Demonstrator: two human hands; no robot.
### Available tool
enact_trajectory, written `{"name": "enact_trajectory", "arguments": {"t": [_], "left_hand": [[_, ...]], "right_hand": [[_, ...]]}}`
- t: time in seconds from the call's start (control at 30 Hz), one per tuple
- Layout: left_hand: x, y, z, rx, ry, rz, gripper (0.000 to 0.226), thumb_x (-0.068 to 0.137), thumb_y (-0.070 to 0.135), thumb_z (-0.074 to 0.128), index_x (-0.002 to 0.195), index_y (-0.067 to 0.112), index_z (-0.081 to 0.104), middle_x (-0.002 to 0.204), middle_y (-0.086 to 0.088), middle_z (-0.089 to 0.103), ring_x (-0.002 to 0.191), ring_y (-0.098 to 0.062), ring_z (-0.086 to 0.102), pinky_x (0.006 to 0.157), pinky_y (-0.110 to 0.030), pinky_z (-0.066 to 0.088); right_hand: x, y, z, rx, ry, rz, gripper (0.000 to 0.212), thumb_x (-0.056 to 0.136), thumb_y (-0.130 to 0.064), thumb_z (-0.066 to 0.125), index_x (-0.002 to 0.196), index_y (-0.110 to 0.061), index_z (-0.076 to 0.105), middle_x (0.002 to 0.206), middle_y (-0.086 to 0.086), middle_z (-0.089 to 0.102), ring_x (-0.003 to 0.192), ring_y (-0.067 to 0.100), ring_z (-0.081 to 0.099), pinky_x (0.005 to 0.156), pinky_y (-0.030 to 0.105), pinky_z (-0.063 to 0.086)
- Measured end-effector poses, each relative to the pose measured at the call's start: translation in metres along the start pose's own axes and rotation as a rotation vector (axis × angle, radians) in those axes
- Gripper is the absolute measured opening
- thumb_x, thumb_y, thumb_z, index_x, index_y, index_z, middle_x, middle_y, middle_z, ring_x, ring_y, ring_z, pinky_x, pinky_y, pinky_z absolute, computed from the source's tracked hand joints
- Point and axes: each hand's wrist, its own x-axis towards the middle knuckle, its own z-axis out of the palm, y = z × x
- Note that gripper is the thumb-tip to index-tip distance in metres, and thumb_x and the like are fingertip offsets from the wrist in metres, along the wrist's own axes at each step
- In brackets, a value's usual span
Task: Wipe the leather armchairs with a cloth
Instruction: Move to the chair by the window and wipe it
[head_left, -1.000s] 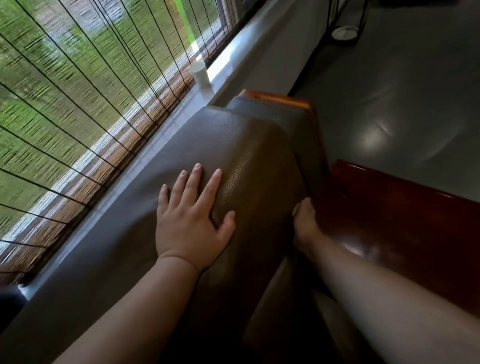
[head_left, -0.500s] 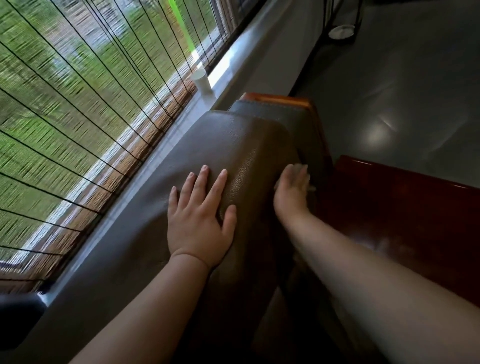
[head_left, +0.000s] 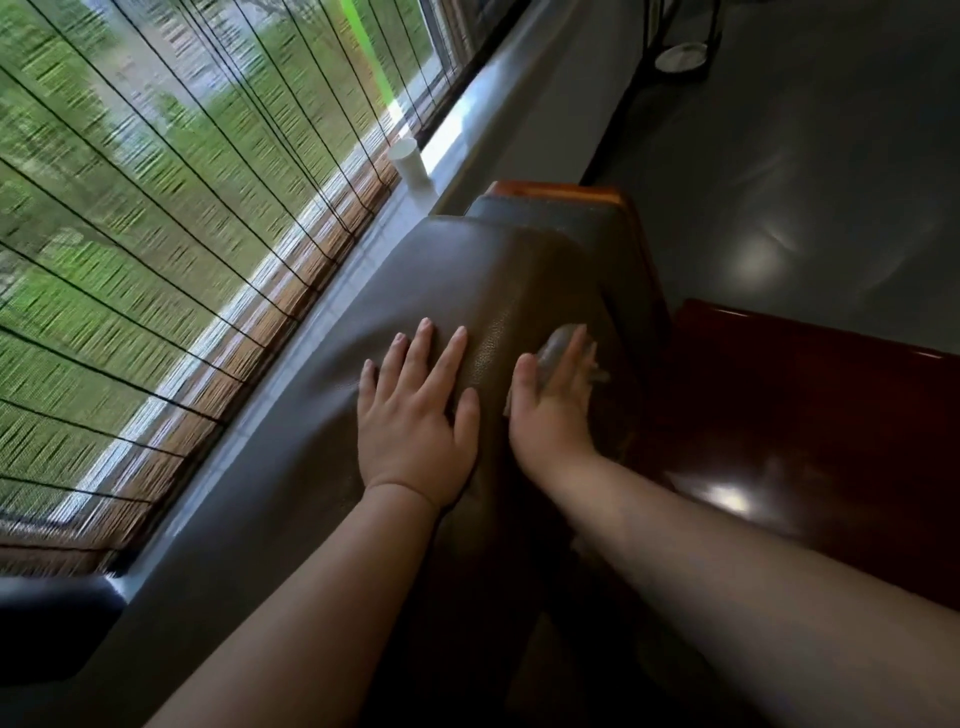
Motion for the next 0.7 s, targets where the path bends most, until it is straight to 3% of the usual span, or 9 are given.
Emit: {"name": "enact_trajectory", "arguments": {"t": [0.1, 0.17, 0.23, 0.3, 0.4, 0.5, 0.57, 0.63, 0.7], "left_hand": [[0.003, -0.003, -0.001, -0.022, -0.014, -0.004, 0.063, 0.101, 0.055, 0.026, 0.163, 0.044, 0.028, 0.174, 0.004, 0.024, 0.162, -0.021, 0.015, 0.131, -0.051, 0.01], [0.003, -0.002, -0.003, -0.016, -0.049, -0.011, 0.063, 0.102, 0.055, 0.022, 0.164, 0.046, 0.023, 0.175, 0.006, 0.02, 0.162, -0.019, 0.011, 0.132, -0.05, 0.008], [0.006, 0.002, -0.006, -0.022, -0.095, -0.024, 0.061, 0.103, 0.054, 0.022, 0.164, 0.048, 0.02, 0.175, 0.008, 0.016, 0.163, -0.016, 0.008, 0.132, -0.048, 0.006], [0.017, 0.006, -0.018, -0.078, -0.162, -0.027, 0.058, 0.107, 0.048, 0.029, 0.164, 0.049, 0.02, 0.176, 0.01, 0.014, 0.163, -0.015, 0.006, 0.132, -0.048, 0.003], [0.012, -0.008, -0.047, -0.198, -0.336, -0.038, 0.054, 0.112, 0.036, 0.035, 0.164, 0.047, 0.024, 0.175, 0.011, 0.009, 0.163, -0.014, 0.003, 0.131, -0.043, -0.001], [-0.048, -0.028, -0.055, -0.088, -0.312, -0.009, 0.055, 0.113, 0.04, 0.028, 0.166, 0.048, 0.014, 0.175, 0.014, 0.002, 0.162, -0.011, -0.003, 0.13, -0.036, -0.003], [-0.078, -0.034, -0.053, -0.05, -0.222, -0.019, 0.055, 0.111, 0.046, 0.021, 0.165, 0.05, 0.012, 0.175, 0.016, 0.003, 0.162, -0.009, -0.004, 0.131, -0.033, -0.005], [-0.08, -0.038, -0.047, -0.051, -0.158, -0.02, 0.057, 0.107, 0.05, 0.016, 0.164, 0.05, 0.017, 0.175, 0.016, 0.009, 0.162, -0.008, -0.001, 0.13, -0.032, -0.005], [-0.074, -0.041, -0.044, -0.04, -0.1, -0.017, 0.059, 0.105, 0.051, 0.016, 0.164, 0.049, 0.021, 0.174, 0.014, 0.014, 0.162, -0.009, 0.004, 0.132, -0.034, 0.0]], "right_hand": [[-0.085, 0.014, 0.015, -0.052, -0.232, -0.221, 0.1, 0.085, -0.088, 0.003, 0.156, -0.027, -0.033, 0.165, 0.003, -0.04, 0.152, 0.022, -0.035, 0.127, 0.041, -0.01], [-0.121, 0.023, 0.018, -0.102, -0.38, -0.225, 0.105, 0.071, -0.097, -0.01, 0.148, -0.032, -0.041, 0.16, -0.001, -0.047, 0.148, 0.02, -0.041, 0.126, 0.039, -0.013], [-0.103, 0.029, 0.02, -0.145, -0.347, -0.19, 0.103, 0.074, -0.093, -0.012, 0.152, -0.03, -0.036, 0.162, 0.004, -0.043, 0.151, 0.024, -0.035, 0.128, 0.044, -0.009], [-0.062, 0.018, 0.017, -0.133, -0.179, -0.134, 0.096, 0.085, -0.081, -0.01, 0.162, -0.024, -0.022, 0.167, 0.013, -0.032, 0.156, 0.034, -0.023, 0.129, 0.052, 0.0], [-0.029, -0.006, 0.005, -0.046, -0.038, 0.008, 0.074, 0.107, -0.058, 0.02, 0.165, -0.024, -0.012, 0.171, 0.016, -0.019, 0.159, 0.038, -0.009, 0.129, 0.05, 0.003], [-0.095, -0.007, 0.022, -0.134, -0.078, -0.089, 0.081, 0.105, -0.06, 0.021, 0.161, -0.023, -0.025, 0.169, 0.018, -0.025, 0.158, 0.04, -0.008, 0.127, 0.048, 0.004], [-0.165, 0.003, 0.039, -0.242, -0.256, -0.254, 0.084, 0.098, -0.066, 0.011, 0.148, -0.029, -0.045, 0.161, 0.014, -0.042, 0.156, 0.041, -0.017, 0.128, 0.051, 0.004], [-0.192, 0.014, 0.049, -0.261, -0.38, -0.274, 0.087, 0.097, -0.069, 0.014, 0.134, -0.033, -0.057, 0.156, 0.01, -0.051, 0.154, 0.039, -0.026, 0.129, 0.053, 0.002], [-0.166, 0.014, 0.045, -0.272, -0.305, -0.229, 0.09, 0.089, -0.076, 0.009, 0.138, -0.033, -0.053, 0.159, 0.011, -0.046, 0.155, 0.041, -0.022, 0.128, 0.055, 0.005]]}}
